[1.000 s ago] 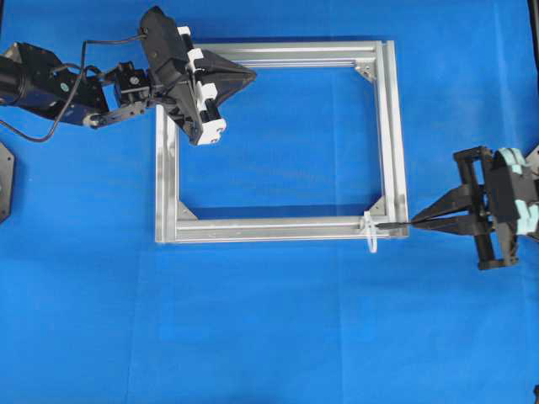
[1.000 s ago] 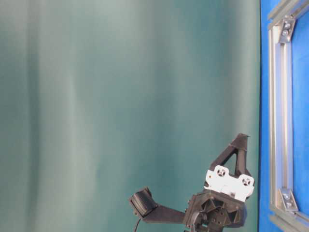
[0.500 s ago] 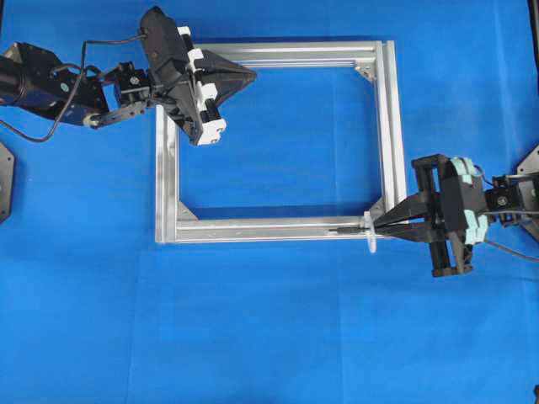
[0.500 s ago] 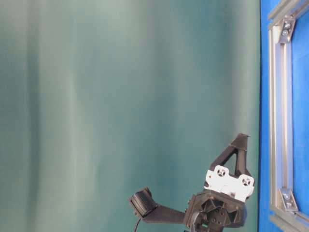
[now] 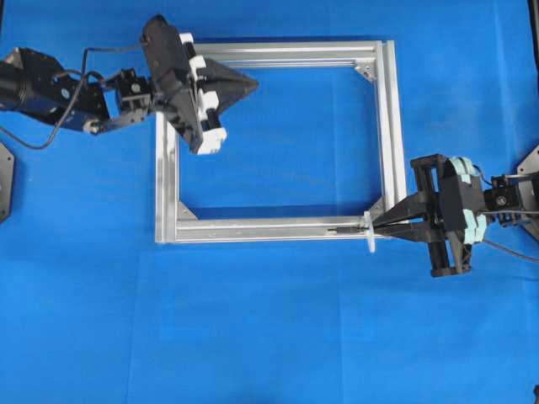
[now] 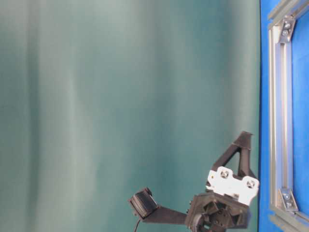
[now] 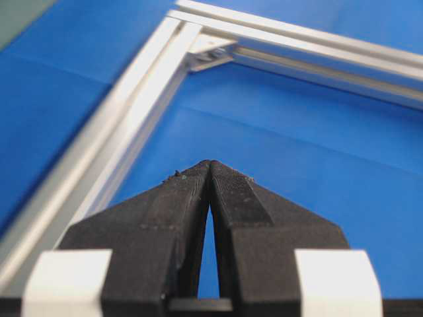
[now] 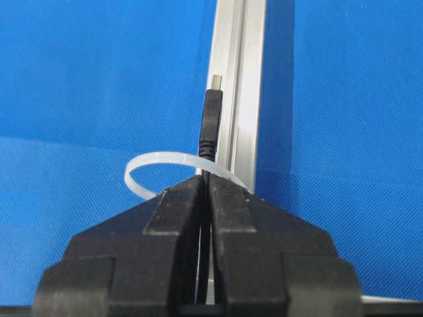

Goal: Insert the wire through the string loop located on the right side.
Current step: 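Move the open left gripper to the plug emerging past the loop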

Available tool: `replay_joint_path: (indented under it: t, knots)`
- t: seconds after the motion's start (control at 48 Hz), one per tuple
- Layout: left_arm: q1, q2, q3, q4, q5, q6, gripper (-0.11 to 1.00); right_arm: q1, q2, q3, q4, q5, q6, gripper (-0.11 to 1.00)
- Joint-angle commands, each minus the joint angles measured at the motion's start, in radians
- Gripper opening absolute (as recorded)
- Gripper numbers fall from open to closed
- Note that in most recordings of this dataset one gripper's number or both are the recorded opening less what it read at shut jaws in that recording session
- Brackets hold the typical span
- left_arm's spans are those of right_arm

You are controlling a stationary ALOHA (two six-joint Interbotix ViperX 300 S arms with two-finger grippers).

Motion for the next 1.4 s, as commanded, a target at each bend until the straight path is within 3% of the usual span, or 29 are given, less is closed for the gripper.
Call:
replay_joint_path:
  t: [0.0,0.354,0.5,0.854,1.062,1.375]
  knots:
    - [-0.044,-0.032,0.000,0.003,-0.006,0.000,0.00,0.002,-0.006,-0.012,0.002,-0.008,0.002,-0.03]
    - [-0.278,-0.038,0.044,0.003,-0.005,-0.025,0.00,0.002,-0.008,-0.012,0.002,-0.003,0.002,-0.03]
    - [-0.341,-0.038,0.046,0.003,0.000,-0.046,0.00,0.002,-0.008,-0.014,0.002,-0.003,0.000,-0.03]
    - [-0.347,-0.015,-0.025,0.003,0.064,-0.046,0.00,0.002,-0.008,-0.014,0.002,-0.003,0.002,-0.03]
    - [-0.347,0.038,-0.183,0.003,0.196,-0.046,0.00,0.002,-0.006,-0.015,0.002,-0.003,0.000,-0.03]
    - [-0.347,0.109,-0.379,0.003,0.304,-0.046,0.00,0.002,-0.006,-0.015,0.002,-0.003,0.000,-0.03]
